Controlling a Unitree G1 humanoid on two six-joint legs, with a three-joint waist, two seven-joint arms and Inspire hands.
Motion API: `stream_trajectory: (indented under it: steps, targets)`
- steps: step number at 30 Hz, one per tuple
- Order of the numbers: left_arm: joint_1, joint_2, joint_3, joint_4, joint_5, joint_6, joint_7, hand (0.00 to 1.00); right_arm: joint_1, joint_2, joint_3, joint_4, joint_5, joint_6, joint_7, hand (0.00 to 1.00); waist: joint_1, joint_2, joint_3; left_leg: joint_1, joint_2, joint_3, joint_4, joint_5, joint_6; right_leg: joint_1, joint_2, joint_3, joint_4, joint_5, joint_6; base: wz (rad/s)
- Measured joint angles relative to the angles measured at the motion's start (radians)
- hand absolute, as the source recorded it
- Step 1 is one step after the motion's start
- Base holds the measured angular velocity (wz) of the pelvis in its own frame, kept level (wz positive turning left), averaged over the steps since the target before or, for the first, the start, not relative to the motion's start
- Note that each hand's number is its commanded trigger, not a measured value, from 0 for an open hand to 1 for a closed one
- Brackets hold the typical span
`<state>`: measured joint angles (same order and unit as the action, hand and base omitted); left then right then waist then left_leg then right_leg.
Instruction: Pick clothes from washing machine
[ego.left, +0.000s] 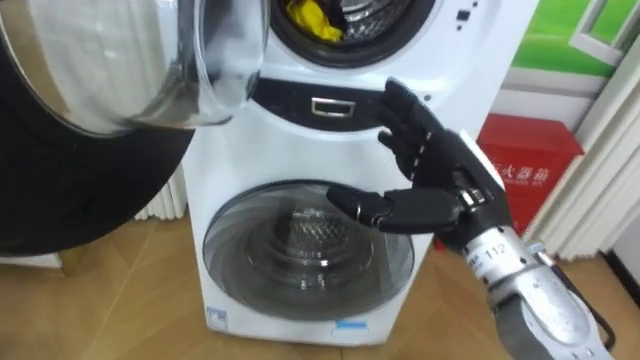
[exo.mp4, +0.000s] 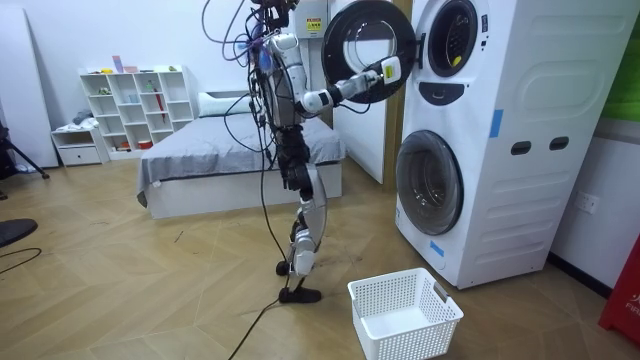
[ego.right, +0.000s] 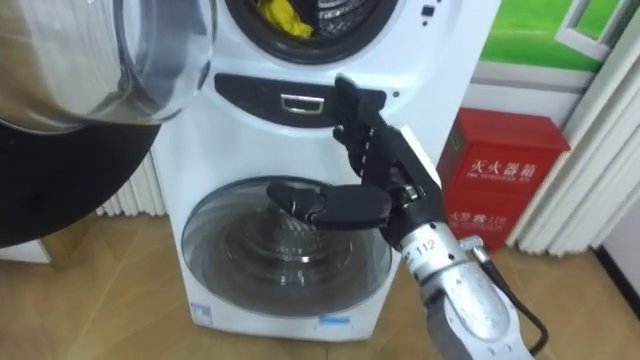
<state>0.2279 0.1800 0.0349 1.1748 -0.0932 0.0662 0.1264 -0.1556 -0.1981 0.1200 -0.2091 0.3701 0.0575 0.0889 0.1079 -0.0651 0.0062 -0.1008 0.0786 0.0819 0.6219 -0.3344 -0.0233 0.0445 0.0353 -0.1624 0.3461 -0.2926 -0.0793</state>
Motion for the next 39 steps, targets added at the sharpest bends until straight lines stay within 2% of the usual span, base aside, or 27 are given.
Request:
stream_trajectory:
  steps: [1,2,3,4,5,6,7,9,12,14,17,18,20,21,22,23,24,25,27,28,29,30,31,32,33,35,39]
  targets:
    - [-0.002,0.004,0.001,0.011,-0.003,-0.001,0.000,0.00,-0.004,0.000,0.000,0.001,0.000,0.000,-0.007,0.00,0.004,-0.006,0.0034,-0.064,-0.004,-0.003,0.085,0.019,0.002,0.007,-0.004,0.016,0.000,-0.010,-0.013,0.10]
    - [0.002,0.005,0.001,0.016,-0.005,0.000,0.000,0.00,-0.006,-0.002,0.000,0.001,0.000,0.000,-0.009,0.00,0.006,-0.010,0.0009,-0.083,-0.014,-0.002,0.062,0.016,0.002,0.008,-0.007,0.028,-0.001,-0.013,-0.014,0.04]
    - [0.014,0.003,0.001,0.022,-0.003,0.001,-0.001,0.00,-0.013,-0.009,-0.005,-0.002,0.006,0.000,-0.010,0.00,0.010,-0.010,0.0026,-0.132,-0.028,-0.005,-0.021,0.023,-0.004,0.013,-0.013,0.035,-0.003,-0.019,-0.013,-0.09]
    - [0.024,0.002,0.001,0.023,-0.002,0.003,-0.001,0.00,-0.014,-0.020,-0.017,-0.010,0.030,0.002,-0.010,0.00,0.024,-0.015,0.0059,-0.181,-0.047,-0.008,-0.113,0.069,-0.004,0.016,-0.016,0.039,-0.003,-0.027,-0.009,-0.14]
    - [0.032,0.004,0.002,0.023,-0.003,0.003,-0.001,0.00,-0.014,-0.023,-0.022,-0.012,0.043,0.004,-0.011,0.00,0.035,-0.009,0.0078,-0.199,-0.050,-0.014,-0.146,0.113,-0.001,0.019,-0.018,0.050,-0.002,-0.033,-0.005,-0.39]
    - [0.049,0.006,0.004,0.023,-0.002,0.002,-0.002,0.00,-0.016,-0.026,-0.024,-0.016,0.067,0.007,-0.012,0.00,0.047,-0.009,0.0023,-0.207,-0.057,-0.018,-0.210,0.192,0.004,0.033,-0.025,0.056,-0.005,-0.044,0.002,-0.42]
    - [0.058,0.007,0.005,0.024,-0.001,0.002,-0.005,0.00,-0.016,-0.027,-0.024,-0.027,0.075,0.007,-0.012,0.00,0.045,-0.012,-0.0009,-0.189,-0.067,-0.019,-0.241,0.256,0.028,0.048,-0.032,0.059,-0.014,-0.050,0.014,-0.25]
    - [0.049,0.008,0.005,0.022,0.000,-0.001,-0.011,0.00,-0.019,-0.036,-0.024,-0.035,0.090,0.006,-0.013,0.00,0.031,-0.026,-0.0083,-0.177,-0.086,-0.016,-0.252,0.292,0.061,0.065,-0.040,0.069,-0.044,-0.052,0.027,0.00]
    - [0.008,0.008,0.004,0.018,-0.002,-0.005,-0.013,0.00,-0.018,-0.037,-0.025,-0.034,0.094,0.006,-0.029,0.00,0.028,-0.043,-0.0097,-0.164,-0.113,0.001,-0.229,0.258,0.078,0.096,-0.075,0.067,-0.071,-0.051,0.041,-0.04]
    - [-0.018,0.010,0.012,0.019,-0.002,-0.011,-0.013,0.00,-0.017,-0.038,-0.024,-0.034,0.089,0.006,-0.044,0.00,0.022,-0.040,-0.0055,-0.152,-0.128,0.008,-0.224,0.234,0.084,0.113,-0.092,0.069,-0.069,-0.056,0.051,-0.02]
    - [-0.047,0.012,0.016,0.014,-0.002,-0.009,-0.012,0.00,-0.017,-0.044,-0.024,-0.035,0.080,0.006,-0.058,0.00,0.006,-0.036,-0.0025,-0.137,-0.153,0.028,-0.211,0.195,0.098,0.107,-0.127,0.069,0.010,-0.080,0.092,0.02]
    - [-0.059,0.013,0.015,0.015,-0.002,-0.007,-0.012,0.00,-0.017,-0.045,-0.024,-0.035,0.067,0.006,-0.072,0.00,0.006,-0.038,-0.0016,-0.122,-0.165,0.031,-0.212,0.180,0.106,0.089,-0.144,0.072,0.078,-0.090,0.109,0.08]
    - [-0.080,0.013,0.015,0.012,-0.002,-0.001,-0.012,0.00,-0.017,-0.046,-0.024,-0.035,0.047,0.003,-0.088,0.00,0.008,-0.041,0.0003,-0.094,-0.187,0.035,-0.224,0.163,0.121,0.046,-0.175,0.070,0.223,-0.087,0.120,0.15]
    - [-0.086,0.014,0.015,-0.002,-0.003,-0.001,-0.012,0.00,-0.017,-0.046,-0.024,-0.035,0.030,-0.007,-0.095,0.00,0.006,-0.045,0.0034,-0.077,-0.203,0.041,-0.233,0.151,0.132,0.006,-0.197,0.071,0.324,-0.068,0.145,0.34]
    - [-0.097,0.017,0.010,-0.018,-0.002,0.000,-0.010,0.00,-0.018,-0.046,-0.024,-0.026,0.019,-0.024,-0.101,0.00,-0.001,-0.044,0.0040,-0.061,-0.215,0.040,-0.233,0.141,0.145,-0.024,-0.209,0.073,0.411,-0.033,0.147,0.40]
    - [-0.107,0.021,-0.003,-0.018,-0.003,0.000,-0.008,0.00,-0.019,-0.046,-0.024,-0.011,0.019,-0.037,-0.102,0.00,-0.002,-0.041,0.0060,-0.049,-0.217,0.038,-0.238,0.138,0.151,-0.041,-0.208,0.077,0.448,-0.003,0.146,0.39]
    - [-0.116,0.026,-0.018,-0.018,-0.005,-0.001,-0.002,0.00,-0.017,-0.046,-0.024,0.024,0.019,-0.042,-0.100,0.00,0.002,-0.025,0.0123,-0.018,-0.215,0.018,-0.256,0.134,0.156,-0.064,-0.195,0.083,0.505,0.045,0.145,0.24]
    - [-0.133,0.029,-0.020,-0.021,-0.003,-0.005,0.002,0.00,-0.017,-0.045,-0.026,0.047,0.017,-0.046,-0.097,0.00,0.007,-0.017,0.0108,0.000,-0.212,-0.002,-0.279,0.134,0.158,-0.096,-0.184,0.094,0.513,0.029,0.142,0.19]
    - [-0.139,0.033,-0.019,-0.017,-0.002,-0.013,0.002,0.00,0.006,-0.049,-0.040,0.032,0.032,-0.060,-0.086,0.00,-0.008,0.000,0.0175,0.024,-0.206,-0.014,-0.299,0.133,0.162,-0.178,-0.165,0.107,0.515,-0.016,0.120,0.09]
    - [-0.133,0.036,-0.020,-0.015,-0.005,-0.014,0.002,0.00,0.021,-0.050,-0.047,0.034,0.039,-0.062,-0.081,0.00,-0.032,0.008,0.0155,0.046,-0.200,-0.021,-0.317,0.131,0.164,-0.217,-0.144,0.108,0.464,-0.030,0.116,0.00]
    - [-0.125,0.037,-0.020,-0.015,-0.005,-0.013,0.002,0.00,0.021,-0.053,-0.048,0.037,0.040,-0.058,-0.080,0.00,-0.035,0.014,0.0166,0.057,-0.197,-0.022,-0.325,0.130,0.164,-0.231,-0.132,0.112,0.425,-0.032,0.116,0.12]
    - [-0.126,0.039,-0.021,-0.019,-0.003,-0.015,0.002,0.00,0.021,-0.061,-0.053,0.042,0.046,-0.053,-0.079,0.00,-0.042,0.018,0.0175,0.077,-0.192,-0.033,-0.336,0.129,0.162,-0.242,-0.110,0.134,0.312,-0.030,0.115,0.22]
    - [-0.123,0.039,-0.022,-0.019,-0.004,-0.023,0.002,0.00,0.021,-0.070,-0.056,0.042,0.059,-0.042,-0.083,0.00,-0.049,0.019,0.0165,0.093,-0.192,-0.042,-0.348,0.127,0.159,-0.239,-0.091,0.147,0.179,-0.004,0.107,0.23]
    - [-0.118,0.038,-0.023,-0.019,-0.005,-0.025,0.002,0.00,0.022,-0.076,-0.055,0.042,0.064,-0.038,-0.086,0.00,-0.048,0.019,0.0158,0.103,-0.193,-0.044,-0.351,0.124,0.157,-0.239,-0.081,0.157,0.134,0.033,0.098,0.22]
    - [-0.102,0.036,-0.025,-0.021,-0.005,-0.024,0.003,0.00,0.030,-0.084,-0.054,0.042,0.070,-0.035,-0.084,0.00,-0.051,0.016,0.0030,0.116,-0.193,-0.058,-0.355,0.117,0.150,-0.219,-0.067,0.165,0.098,0.102,0.081,0.06]
    - [-0.078,0.035,-0.019,-0.036,-0.001,-0.023,0.003,0.00,0.033,-0.084,-0.054,0.042,0.069,-0.035,-0.075,0.00,-0.044,0.027,-0.0011,0.135,-0.171,-0.061,-0.375,0.116,0.138,-0.185,-0.045,0.157,0.037,0.128,0.063,-0.07]
    - [-0.041,0.035,-0.001,-0.035,0.031,-0.019,-0.002,0.00,0.031,-0.080,-0.053,0.040,0.061,-0.035,-0.040,0.00,-0.042,0.018,-0.0044,0.146,-0.135,-0.061,-0.401,0.117,0.112,-0.148,-0.008,0.156,-0.043,0.166,0.039,-0.08]
